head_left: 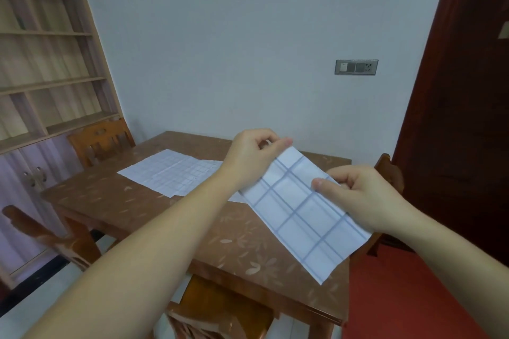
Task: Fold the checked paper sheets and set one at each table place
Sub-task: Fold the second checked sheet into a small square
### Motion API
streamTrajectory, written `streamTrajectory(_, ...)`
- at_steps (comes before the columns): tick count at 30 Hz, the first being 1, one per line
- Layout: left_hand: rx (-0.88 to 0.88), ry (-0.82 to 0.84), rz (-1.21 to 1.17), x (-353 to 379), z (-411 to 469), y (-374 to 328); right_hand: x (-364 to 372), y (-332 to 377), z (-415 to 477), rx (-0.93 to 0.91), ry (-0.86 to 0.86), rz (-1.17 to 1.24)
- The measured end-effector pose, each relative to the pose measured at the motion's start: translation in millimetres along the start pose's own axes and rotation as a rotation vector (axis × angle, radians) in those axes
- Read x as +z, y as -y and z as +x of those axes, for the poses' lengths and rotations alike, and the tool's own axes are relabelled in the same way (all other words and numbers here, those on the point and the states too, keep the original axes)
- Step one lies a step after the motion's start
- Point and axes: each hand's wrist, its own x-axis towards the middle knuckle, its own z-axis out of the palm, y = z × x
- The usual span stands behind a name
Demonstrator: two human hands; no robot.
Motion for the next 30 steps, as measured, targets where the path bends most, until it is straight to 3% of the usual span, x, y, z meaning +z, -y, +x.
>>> streamTrajectory(2,-0.233,-0.118,-0.336,4.6,-0.6,13.6,-3.6,2.0,-0.8,-0.010,-0.022,0.016)
streamTrajectory(4,-0.487,0.033,-0.832,15.5,-8.2,23.0,-6.7,3.4,-1.5,-0.003,-0.116,0.104)
streamTrajectory(7,-0.610,0.305,-1.186,36.6,-26.3,25.6,-7.2,-1.7,-0.1,0.006,-0.257,0.219)
streamTrajectory(8,-0.604,0.343,-1.176,42.3,-31.8,22.1,-5.7,-5.9,0.4,0.008,-0.294,0.215)
streamTrajectory(11,-0.450,0.274,-0.671,54.4,-44.2,5.7,-0.8,-19.9,-2.3,0.018,-0.354,0.166)
streamTrajectory(13,-0.366,0.216,-0.466,57.0,-44.5,6.8,-1.8,-27.7,-5.6,0.059,-0.337,0.218)
streamTrajectory(19,-0.334,0.353,-0.415,47.2,-42.5,1.0,-23.8,-37.4,-9.5,0.223,-0.092,0.438)
streamTrajectory(26,-0.486,0.318,-0.672,44.9,-42.0,6.6,-33.9,-43.9,-13.8,0.203,-0.001,0.489)
streamTrajectory(30,-0.589,0.286,-0.688,43.0,-41.8,3.6,-36.8,-42.4,-12.7,0.160,-0.010,0.380)
